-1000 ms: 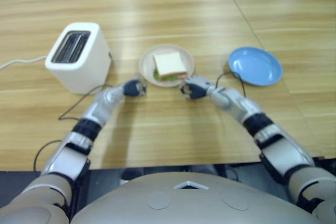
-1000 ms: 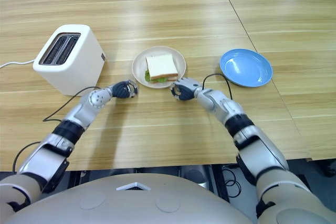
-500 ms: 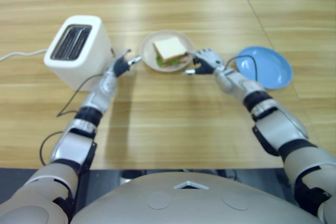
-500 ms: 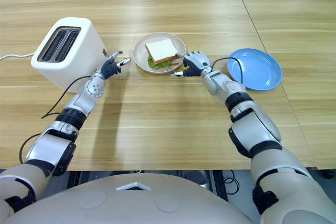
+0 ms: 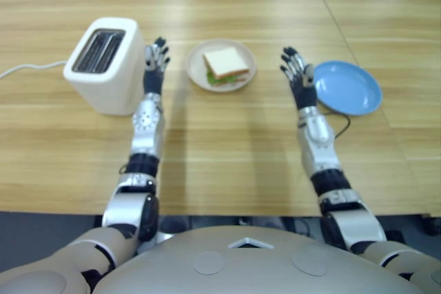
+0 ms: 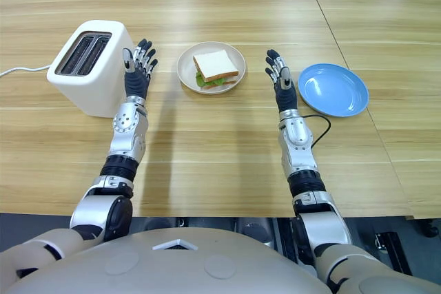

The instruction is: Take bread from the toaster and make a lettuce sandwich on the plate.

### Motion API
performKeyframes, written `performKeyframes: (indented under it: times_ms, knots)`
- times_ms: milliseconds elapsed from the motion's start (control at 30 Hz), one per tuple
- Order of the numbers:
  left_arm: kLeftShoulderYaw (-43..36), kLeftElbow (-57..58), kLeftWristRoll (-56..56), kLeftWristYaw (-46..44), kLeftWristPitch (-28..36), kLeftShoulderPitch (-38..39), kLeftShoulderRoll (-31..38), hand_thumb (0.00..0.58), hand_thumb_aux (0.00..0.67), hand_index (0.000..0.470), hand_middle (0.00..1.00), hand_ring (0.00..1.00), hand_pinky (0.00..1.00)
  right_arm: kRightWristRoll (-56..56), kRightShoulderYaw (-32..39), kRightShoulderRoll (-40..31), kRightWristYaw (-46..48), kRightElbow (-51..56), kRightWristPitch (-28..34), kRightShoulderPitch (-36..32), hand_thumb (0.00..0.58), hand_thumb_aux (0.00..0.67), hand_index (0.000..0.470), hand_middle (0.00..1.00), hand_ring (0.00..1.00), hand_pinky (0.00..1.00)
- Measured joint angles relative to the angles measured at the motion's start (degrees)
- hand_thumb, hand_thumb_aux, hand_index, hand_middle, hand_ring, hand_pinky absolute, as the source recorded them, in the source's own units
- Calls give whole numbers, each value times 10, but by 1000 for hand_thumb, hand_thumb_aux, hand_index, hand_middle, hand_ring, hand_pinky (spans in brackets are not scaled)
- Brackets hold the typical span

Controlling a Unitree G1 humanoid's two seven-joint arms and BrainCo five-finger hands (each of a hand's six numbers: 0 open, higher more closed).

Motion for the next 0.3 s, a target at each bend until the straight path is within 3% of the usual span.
performKeyframes:
  times_ms: [300]
  knots:
    - [18, 14, 9, 2, -30, -13, 6, 0, 0, 0, 0, 0, 0, -5, -50, 8, 4, 2, 23, 0, 0, 0, 0, 0, 0, 0]
